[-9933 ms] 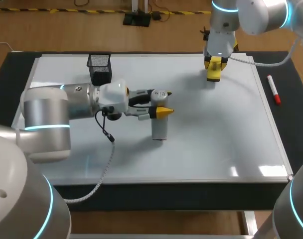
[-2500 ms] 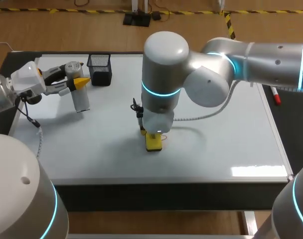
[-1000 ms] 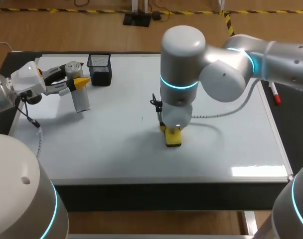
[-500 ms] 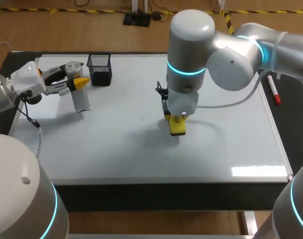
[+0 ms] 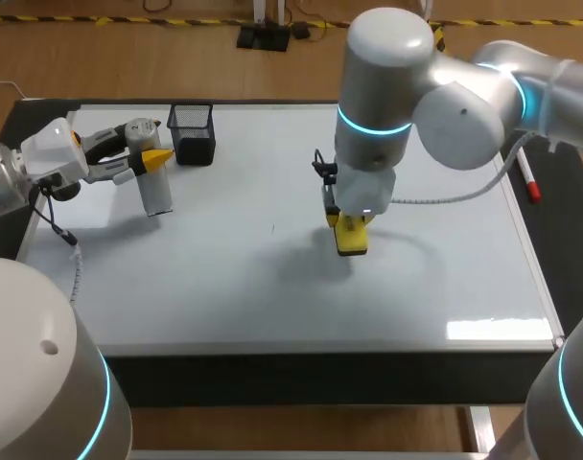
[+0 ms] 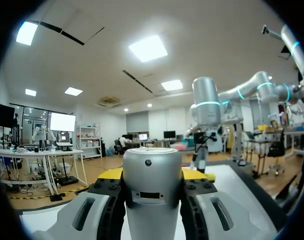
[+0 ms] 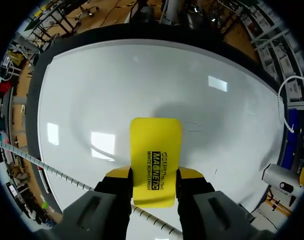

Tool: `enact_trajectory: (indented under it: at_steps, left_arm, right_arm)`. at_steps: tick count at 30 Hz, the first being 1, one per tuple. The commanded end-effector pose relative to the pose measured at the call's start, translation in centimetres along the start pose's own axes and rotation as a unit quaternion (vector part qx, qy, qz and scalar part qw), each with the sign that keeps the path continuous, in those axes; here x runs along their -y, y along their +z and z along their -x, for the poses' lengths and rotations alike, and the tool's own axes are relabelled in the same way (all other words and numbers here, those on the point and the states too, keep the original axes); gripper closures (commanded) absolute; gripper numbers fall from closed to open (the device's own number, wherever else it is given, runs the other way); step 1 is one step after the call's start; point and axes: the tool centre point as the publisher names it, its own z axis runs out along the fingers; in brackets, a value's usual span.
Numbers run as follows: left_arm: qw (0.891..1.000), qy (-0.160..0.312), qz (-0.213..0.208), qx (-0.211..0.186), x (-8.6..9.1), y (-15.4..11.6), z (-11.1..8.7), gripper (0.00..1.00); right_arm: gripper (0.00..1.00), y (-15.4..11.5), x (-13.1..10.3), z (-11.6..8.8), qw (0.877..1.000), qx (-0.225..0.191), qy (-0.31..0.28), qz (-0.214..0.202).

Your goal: Pick up the inspection probe, press it on each red-marked spot on the whiteboard one by one, put down the probe, pick up the eraser, and wipe off all the red marks.

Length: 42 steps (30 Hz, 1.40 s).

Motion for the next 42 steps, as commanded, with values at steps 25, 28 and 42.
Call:
enact_trajectory:
  at_steps: [25, 28, 42]
  left_arm:
    - [1.000, 0.000, 0.000, 0.000, 0.1, 0.0, 0.0, 1.00]
    - [1.000, 0.000, 0.000, 0.000, 0.1, 0.0, 0.0, 1.00]
    - [1.000, 0.000, 0.000, 0.000, 0.1, 0.0, 0.0, 1.00]
  right_arm:
    - [1.00, 0.1, 14.8, -4.0, 0.999, -0.033, 0.017, -0.034]
    - [1.00, 0.5, 16.2, -4.4, 0.999, -0.033, 0.019, -0.031]
    - [1.00, 2.0, 21.0, -6.4, 0.999, -0.026, 0.042, -0.018]
